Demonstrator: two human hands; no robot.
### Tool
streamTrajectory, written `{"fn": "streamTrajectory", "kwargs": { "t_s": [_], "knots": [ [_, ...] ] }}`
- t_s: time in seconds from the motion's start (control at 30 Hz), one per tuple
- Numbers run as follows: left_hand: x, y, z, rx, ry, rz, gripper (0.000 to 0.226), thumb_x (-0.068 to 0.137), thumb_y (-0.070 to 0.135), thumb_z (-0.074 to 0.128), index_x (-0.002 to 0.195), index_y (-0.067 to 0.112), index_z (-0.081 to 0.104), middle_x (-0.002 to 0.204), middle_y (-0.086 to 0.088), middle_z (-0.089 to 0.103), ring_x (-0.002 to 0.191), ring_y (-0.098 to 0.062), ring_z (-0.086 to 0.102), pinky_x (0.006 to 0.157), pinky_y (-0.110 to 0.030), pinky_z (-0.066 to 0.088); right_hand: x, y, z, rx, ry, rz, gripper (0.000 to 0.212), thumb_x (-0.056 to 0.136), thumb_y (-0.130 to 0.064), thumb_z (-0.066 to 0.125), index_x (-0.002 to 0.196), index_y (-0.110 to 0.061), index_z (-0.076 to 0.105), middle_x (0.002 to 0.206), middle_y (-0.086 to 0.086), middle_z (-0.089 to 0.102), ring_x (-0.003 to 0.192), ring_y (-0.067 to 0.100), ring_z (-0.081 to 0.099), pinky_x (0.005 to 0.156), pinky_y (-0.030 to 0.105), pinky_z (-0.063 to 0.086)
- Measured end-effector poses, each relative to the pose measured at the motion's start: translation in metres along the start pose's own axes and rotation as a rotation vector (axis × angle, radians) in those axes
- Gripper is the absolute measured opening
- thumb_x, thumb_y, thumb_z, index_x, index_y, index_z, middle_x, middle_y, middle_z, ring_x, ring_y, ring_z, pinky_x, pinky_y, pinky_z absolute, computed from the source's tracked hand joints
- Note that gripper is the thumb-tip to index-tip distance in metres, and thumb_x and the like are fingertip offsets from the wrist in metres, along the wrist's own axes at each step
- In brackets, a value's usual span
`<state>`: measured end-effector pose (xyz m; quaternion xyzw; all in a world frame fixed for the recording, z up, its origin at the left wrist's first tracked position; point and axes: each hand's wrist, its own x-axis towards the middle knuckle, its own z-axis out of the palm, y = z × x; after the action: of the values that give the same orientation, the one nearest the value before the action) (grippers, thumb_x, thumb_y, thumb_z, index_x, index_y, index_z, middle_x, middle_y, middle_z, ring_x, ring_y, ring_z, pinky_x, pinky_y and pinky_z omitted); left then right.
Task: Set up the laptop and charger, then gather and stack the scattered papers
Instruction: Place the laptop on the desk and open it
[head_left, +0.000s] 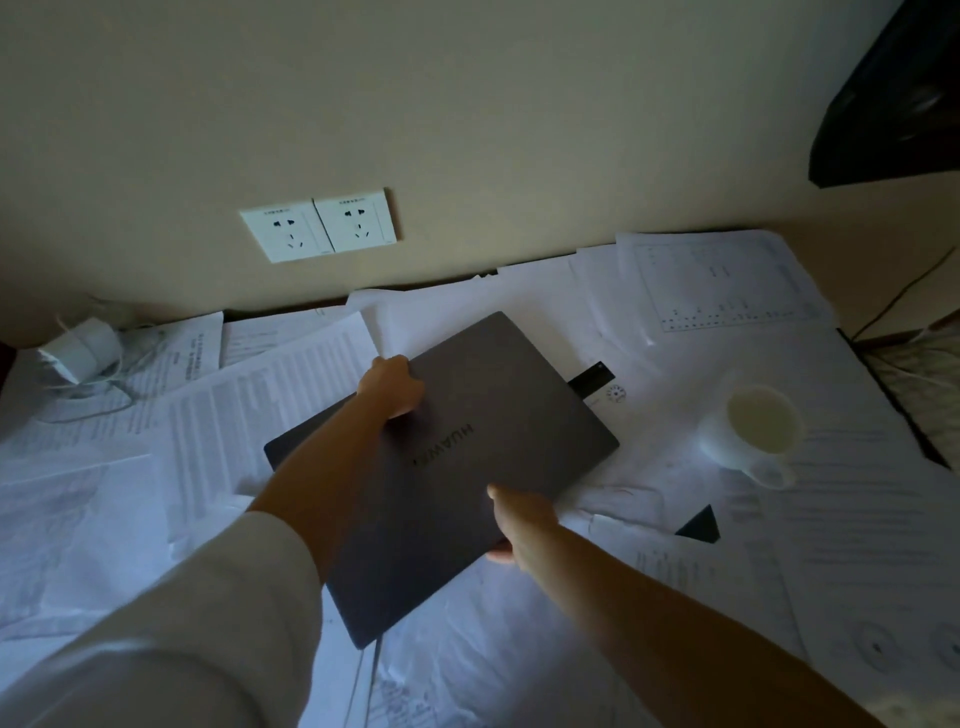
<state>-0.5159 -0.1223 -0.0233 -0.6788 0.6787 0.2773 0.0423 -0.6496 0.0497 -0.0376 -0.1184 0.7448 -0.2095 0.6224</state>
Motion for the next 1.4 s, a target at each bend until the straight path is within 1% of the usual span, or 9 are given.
{"fn": "streamTrajectory", "kwargs": {
  "t_s": [0.17, 0.33, 0.47, 0.6, 0.77, 0.9, 1.03, 1.17, 1.4],
  "knots": [
    [-0.008, 0.0, 0.008, 0.036, 0.017, 0.07, 0.042, 0.085, 0.02, 0.055, 0.126, 0.011, 0.048, 0.12, -0.018, 0.05, 0.107, -0.036, 0.051, 0.086, -0.042, 0.048, 0.001, 0.0, -0.003, -0.071, 0.025, -0.045, 0.043, 0.095, -0.036, 0.049, 0.122, -0.003, 0.056, 0.12, 0.015, 0.063, 0.067, 0.014, 0.056, 0.075, 0.031, 0.057],
    [-0.033, -0.003, 0.014, 0.058, -0.019, 0.19, 0.049, 0.086, 0.019, 0.054, 0.134, 0.014, 0.045, 0.132, -0.014, 0.046, 0.125, -0.036, 0.041, 0.1, -0.045, 0.041, -0.013, 0.001, -0.012, -0.228, 0.103, -0.111, 0.038, 0.095, -0.033, 0.049, 0.117, -0.004, 0.059, 0.111, 0.016, 0.066, 0.045, 0.009, 0.055, 0.055, 0.023, 0.056],
    [-0.066, -0.01, 0.02, 0.0, -0.051, 0.201, 0.046, 0.09, 0.013, 0.051, 0.136, 0.011, 0.047, 0.139, -0.013, 0.047, 0.129, -0.032, 0.042, 0.105, -0.041, 0.038, -0.026, 0.004, -0.023, -0.532, 0.153, -0.233, 0.02, 0.092, -0.024, 0.059, 0.102, -0.007, 0.062, 0.082, 0.004, 0.063, 0.077, 0.011, 0.062, 0.076, 0.021, 0.045],
    [-0.096, -0.024, 0.028, -0.076, -0.039, 0.167, 0.032, 0.091, 0.011, 0.048, 0.121, 0.009, 0.058, 0.127, -0.012, 0.056, 0.118, -0.032, 0.051, 0.095, -0.038, 0.043, -0.039, -0.001, -0.012, -0.678, 0.383, -0.326, 0.026, 0.095, -0.022, 0.046, 0.11, -0.005, 0.06, 0.108, 0.009, 0.062, 0.105, 0.025, 0.06, 0.078, 0.031, 0.044],
    [-0.12, -0.039, 0.035, -0.133, 0.029, 0.081, 0.023, 0.087, 0.014, 0.048, 0.105, 0.012, 0.063, 0.109, -0.009, 0.063, 0.104, -0.028, 0.059, 0.09, -0.039, 0.05, -0.035, -0.021, 0.01, -0.71, 0.295, -0.512, 0.031, 0.094, -0.025, 0.044, 0.109, -0.003, 0.061, 0.09, 0.011, 0.052, 0.086, 0.028, 0.054, 0.073, 0.034, 0.041],
    [-0.13, -0.048, 0.037, -0.134, 0.08, -0.037, 0.033, 0.088, 0.017, 0.049, 0.119, 0.012, 0.06, 0.12, -0.011, 0.06, 0.11, -0.03, 0.056, 0.095, -0.043, 0.049, -0.024, -0.026, 0.014, -0.831, 0.226, -0.642, 0.02, 0.095, -0.023, 0.044, 0.095, -0.008, 0.058, 0.086, 0.005, 0.051, 0.083, 0.018, 0.05, 0.077, 0.031, 0.044],
    [-0.135, -0.05, 0.034, -0.079, 0.057, -0.277, 0.043, 0.093, 0.021, 0.048, 0.134, 0.01, 0.046, 0.138, -0.015, 0.042, 0.128, -0.035, 0.038, 0.104, -0.051, 0.039, -0.012, -0.03, 0.008, -0.927, 0.309, -0.742, 0.015, 0.093, -0.025, 0.047, 0.085, -0.012, 0.049, 0.084, 0.004, 0.052, 0.08, 0.015, 0.052, 0.074, 0.026, 0.044],
    [-0.135, -0.051, 0.035, -0.147, 0.078, -0.442, 0.05, 0.091, 0.021, 0.05, 0.139, 0.012, 0.039, 0.142, -0.016, 0.03, 0.132, -0.036, 0.029, 0.107, -0.053, 0.034, -0.001, -0.039, -0.004, -1.062, 0.399, -0.781, 0.032, 0.092, -0.036, 0.052, 0.109, -0.01, 0.056, 0.112, 0.01, 0.058, 0.108, 0.023, 0.054, 0.093, 0.034, 0.046],
    [-0.129, -0.057, 0.045, -0.446, 0.167, -0.708, 0.069, 0.086, 0.033, 0.063, 0.142, 0.023, 0.024, 0.143, -0.018, 0.025, 0.13, -0.039, 0.028, 0.104, -0.052, 0.033, 0.027, -0.064, -0.032, -1.079, 0.495, -0.586, 0.085, 0.08, -0.063, 0.058, 0.144, -0.014, 0.031, 0.15, 0.022, 0.026, 0.14, 0.039, 0.022, 0.114, 0.049, 0.023]
  ]
}}
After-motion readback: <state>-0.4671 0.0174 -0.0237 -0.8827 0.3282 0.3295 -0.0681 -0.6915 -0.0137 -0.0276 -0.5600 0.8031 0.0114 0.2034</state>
